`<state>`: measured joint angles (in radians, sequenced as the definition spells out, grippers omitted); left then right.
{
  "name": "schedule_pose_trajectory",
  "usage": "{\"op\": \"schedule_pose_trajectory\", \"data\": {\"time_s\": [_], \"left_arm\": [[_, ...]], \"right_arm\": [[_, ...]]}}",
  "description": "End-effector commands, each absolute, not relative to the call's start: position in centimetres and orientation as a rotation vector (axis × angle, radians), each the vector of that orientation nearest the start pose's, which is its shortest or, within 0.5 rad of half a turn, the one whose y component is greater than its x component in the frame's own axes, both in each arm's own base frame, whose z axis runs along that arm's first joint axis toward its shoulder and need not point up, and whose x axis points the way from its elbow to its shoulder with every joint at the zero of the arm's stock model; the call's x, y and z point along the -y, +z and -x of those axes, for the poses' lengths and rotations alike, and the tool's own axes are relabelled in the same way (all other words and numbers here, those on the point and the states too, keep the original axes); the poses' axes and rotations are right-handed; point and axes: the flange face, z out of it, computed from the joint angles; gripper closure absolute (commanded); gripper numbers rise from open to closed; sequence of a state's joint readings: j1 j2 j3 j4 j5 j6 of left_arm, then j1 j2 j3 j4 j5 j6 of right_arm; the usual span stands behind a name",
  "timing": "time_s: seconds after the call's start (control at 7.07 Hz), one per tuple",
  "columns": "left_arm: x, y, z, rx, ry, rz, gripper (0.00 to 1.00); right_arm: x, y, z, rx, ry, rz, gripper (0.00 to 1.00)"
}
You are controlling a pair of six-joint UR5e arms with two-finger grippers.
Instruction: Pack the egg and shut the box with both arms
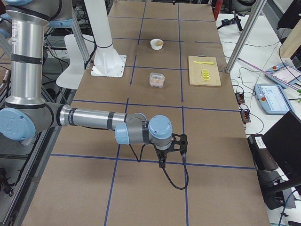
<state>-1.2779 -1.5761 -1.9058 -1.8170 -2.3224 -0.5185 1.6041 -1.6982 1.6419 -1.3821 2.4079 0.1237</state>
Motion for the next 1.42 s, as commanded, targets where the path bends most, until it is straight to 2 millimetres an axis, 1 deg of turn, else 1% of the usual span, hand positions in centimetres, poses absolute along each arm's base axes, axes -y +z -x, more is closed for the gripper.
{"op": "schedule_pose_trajectory", "data": {"time_s": [0.0,0.14,0.28,0.42,0.57,0.71,0.85,0.99,1.27], "left_arm": [[44.4,39.3,-18.2,-1.031,-0.064,-0.116,0.00],[42.1,36.8,-21.4,-1.050,-0.107,-0.091,0.00],[39.5,34.8,-25.1,-1.047,-0.162,-0.074,0.00],[37.7,33.6,-29.0,-1.035,-0.216,-0.075,0.01],[36.5,32.9,-33.1,-1.021,-0.258,-0.090,0.05],[36.5,32.9,-35.9,-1.008,-0.280,-0.090,0.06],[37.0,33.1,-37.2,-0.998,-0.277,-0.087,0.06],[37.3,33.9,-38.4,-0.977,-0.279,-0.086,0.07],[37.4,35.4,-39.5,-0.937,-0.288,-0.098,0.10]], "right_arm": [[44.5,66.2,-7.1,0.846,0.097,-0.074,0.00],[44.5,66.0,-7.1,0.848,0.093,-0.079,0.00],[44.5,66.0,-7.1,0.848,0.088,-0.081,0.00],[44.9,65.6,-6.2,0.848,0.059,-0.084,0.00],[45.3,65.4,-5.5,0.849,0.044,-0.079,0.00],[45.4,65.4,-5.5,0.851,0.050,-0.078,0.00],[45.4,65.4,-5.5,0.851,0.053,-0.076,0.00],[45.4,65.4,-5.5,0.851,0.053,-0.076,0.00],[45.4,65.4,-5.5,0.857,0.054,-0.074,0.00]]}}
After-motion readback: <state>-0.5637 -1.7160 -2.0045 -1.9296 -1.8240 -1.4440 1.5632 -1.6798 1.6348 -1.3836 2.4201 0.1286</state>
